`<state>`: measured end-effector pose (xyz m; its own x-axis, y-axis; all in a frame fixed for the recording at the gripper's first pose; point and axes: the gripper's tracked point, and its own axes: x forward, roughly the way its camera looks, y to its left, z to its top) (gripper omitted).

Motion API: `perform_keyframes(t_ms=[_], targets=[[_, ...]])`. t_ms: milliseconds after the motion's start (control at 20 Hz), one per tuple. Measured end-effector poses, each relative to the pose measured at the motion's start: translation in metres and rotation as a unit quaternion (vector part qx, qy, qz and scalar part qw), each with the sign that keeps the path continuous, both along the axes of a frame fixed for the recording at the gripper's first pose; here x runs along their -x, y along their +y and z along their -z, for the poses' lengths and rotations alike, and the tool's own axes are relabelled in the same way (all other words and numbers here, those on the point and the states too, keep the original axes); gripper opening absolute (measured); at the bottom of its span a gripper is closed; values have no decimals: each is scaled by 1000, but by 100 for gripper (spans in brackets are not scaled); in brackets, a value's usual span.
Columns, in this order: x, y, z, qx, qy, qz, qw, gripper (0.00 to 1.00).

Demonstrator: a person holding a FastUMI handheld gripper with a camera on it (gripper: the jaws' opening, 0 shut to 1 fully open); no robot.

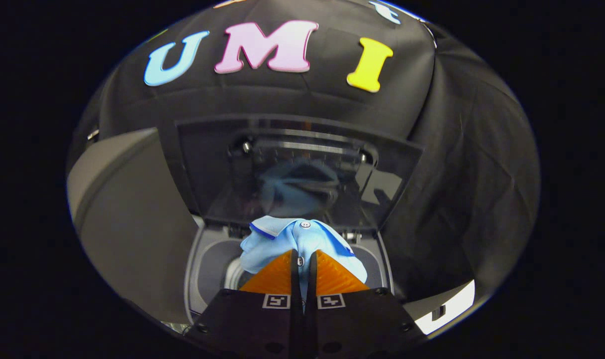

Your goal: Put the clothes into the washing machine and then close the washing machine lid.

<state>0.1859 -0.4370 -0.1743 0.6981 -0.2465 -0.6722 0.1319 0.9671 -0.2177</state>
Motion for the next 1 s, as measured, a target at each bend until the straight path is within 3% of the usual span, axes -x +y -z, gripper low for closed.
perform_keyframes(t_ms=[450, 1000], targets=[[13, -1, 97, -29, 92, -6, 995, 5], [23, -3, 162, -36, 162, -14, 986, 5]])
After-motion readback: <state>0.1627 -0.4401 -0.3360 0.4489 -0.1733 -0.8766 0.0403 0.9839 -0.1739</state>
